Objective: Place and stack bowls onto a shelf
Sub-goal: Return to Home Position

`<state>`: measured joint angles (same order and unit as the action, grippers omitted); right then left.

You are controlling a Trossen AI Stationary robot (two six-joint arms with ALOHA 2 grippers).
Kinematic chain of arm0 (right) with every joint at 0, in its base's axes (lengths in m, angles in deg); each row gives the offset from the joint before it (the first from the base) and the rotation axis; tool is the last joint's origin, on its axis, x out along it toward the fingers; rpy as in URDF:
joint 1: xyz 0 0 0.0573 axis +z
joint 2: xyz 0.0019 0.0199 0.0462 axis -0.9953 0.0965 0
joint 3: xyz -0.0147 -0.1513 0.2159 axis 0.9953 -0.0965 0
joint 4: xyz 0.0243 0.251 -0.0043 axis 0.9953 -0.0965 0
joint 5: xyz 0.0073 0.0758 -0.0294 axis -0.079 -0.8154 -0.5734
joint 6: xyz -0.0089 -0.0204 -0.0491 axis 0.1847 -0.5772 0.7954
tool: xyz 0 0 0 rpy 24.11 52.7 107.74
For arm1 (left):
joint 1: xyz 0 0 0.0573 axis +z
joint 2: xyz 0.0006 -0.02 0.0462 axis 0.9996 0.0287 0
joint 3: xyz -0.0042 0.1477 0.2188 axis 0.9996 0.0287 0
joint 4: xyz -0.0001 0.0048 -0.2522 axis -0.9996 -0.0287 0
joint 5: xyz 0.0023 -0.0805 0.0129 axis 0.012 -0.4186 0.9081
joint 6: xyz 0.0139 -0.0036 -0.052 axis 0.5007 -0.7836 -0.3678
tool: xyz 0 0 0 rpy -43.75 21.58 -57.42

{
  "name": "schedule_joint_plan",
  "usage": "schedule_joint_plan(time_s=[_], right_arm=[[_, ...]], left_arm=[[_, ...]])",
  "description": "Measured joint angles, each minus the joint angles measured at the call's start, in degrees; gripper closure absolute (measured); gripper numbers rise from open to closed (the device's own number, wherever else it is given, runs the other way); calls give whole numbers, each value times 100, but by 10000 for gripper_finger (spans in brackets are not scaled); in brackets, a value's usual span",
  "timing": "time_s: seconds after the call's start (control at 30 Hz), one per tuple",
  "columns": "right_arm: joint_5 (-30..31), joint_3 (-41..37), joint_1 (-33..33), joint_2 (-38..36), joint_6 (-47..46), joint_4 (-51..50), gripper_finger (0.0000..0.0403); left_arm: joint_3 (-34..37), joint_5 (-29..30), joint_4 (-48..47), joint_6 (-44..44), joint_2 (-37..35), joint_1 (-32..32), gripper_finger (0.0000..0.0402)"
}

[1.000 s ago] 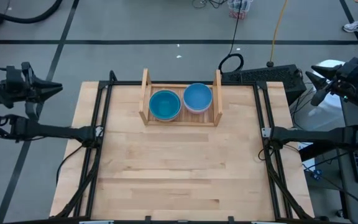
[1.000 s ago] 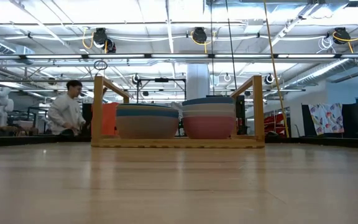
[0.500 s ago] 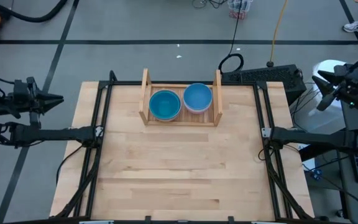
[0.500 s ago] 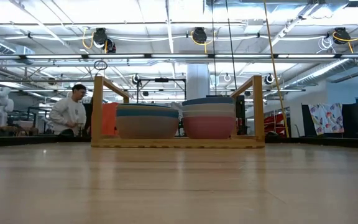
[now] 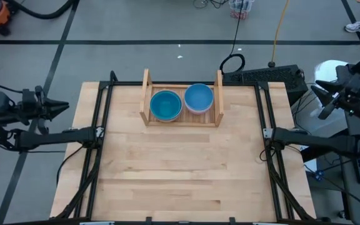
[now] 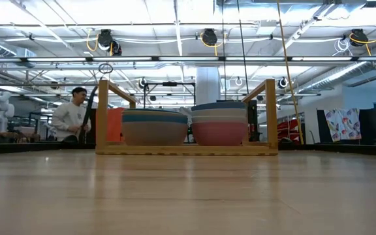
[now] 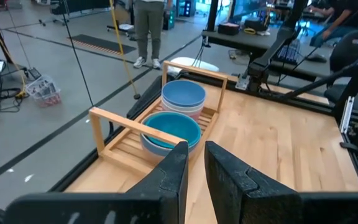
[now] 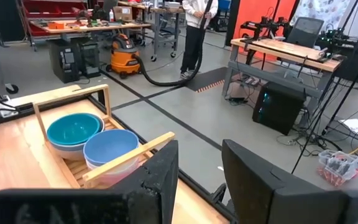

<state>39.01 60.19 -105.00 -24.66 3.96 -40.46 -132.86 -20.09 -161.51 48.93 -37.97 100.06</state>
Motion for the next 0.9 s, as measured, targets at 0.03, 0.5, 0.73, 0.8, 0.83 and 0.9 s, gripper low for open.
schedule_joint_plan(time_s=[0.03,0.5,0.73,0.8,0.83,0.9], right_arm=[[-3,-85,0,-76,-34,31,287],[-169,-1576,0,-1243,-51,1056,287],[-298,-2345,0,-1825,-80,1386,287],[-298,-2562,0,-2009,-170,1510,287],[-298,-2672,0,-2097,-213,1601,287],[-316,-2906,0,-2281,-251,1797,287]], left_arm=[[108,2,57,-42,-88,0,344],[1610,-1,963,-166,-1216,116,344],[2323,-98,1388,-148,-1727,295,344],[2505,-111,1508,-148,-1772,345,344],[2568,-113,1535,-150,-1766,372,344],[2666,-118,1599,-126,-1770,416,344]])
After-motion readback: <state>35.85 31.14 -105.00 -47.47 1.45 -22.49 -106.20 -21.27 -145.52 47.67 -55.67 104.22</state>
